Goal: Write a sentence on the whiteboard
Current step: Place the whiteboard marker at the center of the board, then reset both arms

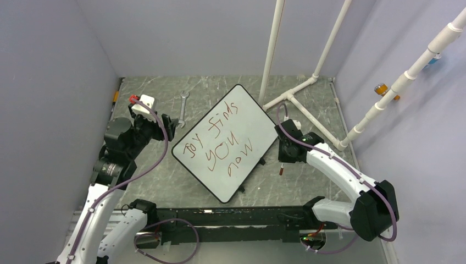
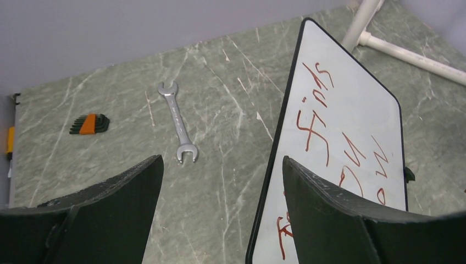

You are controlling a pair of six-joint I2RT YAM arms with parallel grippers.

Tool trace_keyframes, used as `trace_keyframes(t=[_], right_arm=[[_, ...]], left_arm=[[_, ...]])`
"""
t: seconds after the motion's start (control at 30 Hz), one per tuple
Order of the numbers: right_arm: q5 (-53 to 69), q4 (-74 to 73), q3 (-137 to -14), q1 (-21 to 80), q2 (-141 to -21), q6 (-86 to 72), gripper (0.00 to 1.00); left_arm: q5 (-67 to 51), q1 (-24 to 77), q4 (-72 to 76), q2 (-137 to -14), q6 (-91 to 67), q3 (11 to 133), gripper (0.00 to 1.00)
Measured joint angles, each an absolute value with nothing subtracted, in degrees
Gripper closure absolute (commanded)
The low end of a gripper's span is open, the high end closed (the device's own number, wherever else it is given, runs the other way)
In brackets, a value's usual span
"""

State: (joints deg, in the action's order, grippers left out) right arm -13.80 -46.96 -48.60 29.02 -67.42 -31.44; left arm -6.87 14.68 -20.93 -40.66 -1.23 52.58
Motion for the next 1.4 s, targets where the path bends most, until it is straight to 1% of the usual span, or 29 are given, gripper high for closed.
trace_keyframes(t=[0.03,0.07,0.2,0.23,0.27,0.5,0.67,0.83,0.9,0.93,1.07,1.23,1.4], right_arm=[[-14.0,-46.9,-48.6,28.9,-67.6,-31.6,0.85],[-14.2,-46.9,-48.6,28.8,-67.8,-31.6,0.69],[-15.0,-46.9,-48.6,28.3,-67.9,-32.3,0.19],[-15.2,-46.9,-48.6,28.2,-67.9,-32.5,0.04],[-15.7,-46.9,-48.6,28.1,-67.9,-32.9,0.01],[-21.2,-48.4,-49.2,26.9,-65.5,-34.9,0.0],[-25.1,-48.1,-54.5,26.8,-61.5,-34.4,0.0],[-24.4,-41.3,-60.2,26.7,-57.6,-30.3,0.0],[-22.2,-37.0,-60.4,26.7,-55.5,-28.5,0.0],[-21.2,-35.2,-60.2,26.7,-54.3,-27.8,0.0],[-14.1,-21.0,-53.6,26.7,-45.1,-26.1,0.0],[-8.3,-11.9,-44.6,26.7,-36.9,-27.5,0.0],[-5.6,-11.3,-36.3,26.7,-34.0,-29.1,0.0]], left_arm=[[-6.4,14.7,-20.7,-40.4,-1.3,52.6,0.18],[-6.1,14.7,-20.4,-40.3,-1.3,52.6,0.18],[-6.0,14.7,-20.1,-40.3,-1.3,52.6,0.18],[-6.0,14.7,-20.2,-40.4,-1.3,52.6,0.18],[-6.1,14.7,-20.2,-40.4,-1.3,52.6,0.18],[-6.1,14.7,-19.9,-40.4,-1.3,52.6,0.18],[-6.1,14.7,-19.9,-41.0,-1.3,52.6,0.17],[-5.4,14.7,-19.9,-41.0,-1.3,52.6,0.16],[-4.9,14.7,-19.9,-41.0,-1.2,52.6,0.15],[-4.6,14.7,-19.9,-41.0,-1.2,52.5,0.12],[-3.8,14.7,-19.9,-41.0,-1.1,52.3,0.01],[-2.1,14.7,-19.9,-41.0,-1.1,51.8,0.01],[-1.4,14.7,-20.0,-41.0,-1.1,51.7,0.01]])
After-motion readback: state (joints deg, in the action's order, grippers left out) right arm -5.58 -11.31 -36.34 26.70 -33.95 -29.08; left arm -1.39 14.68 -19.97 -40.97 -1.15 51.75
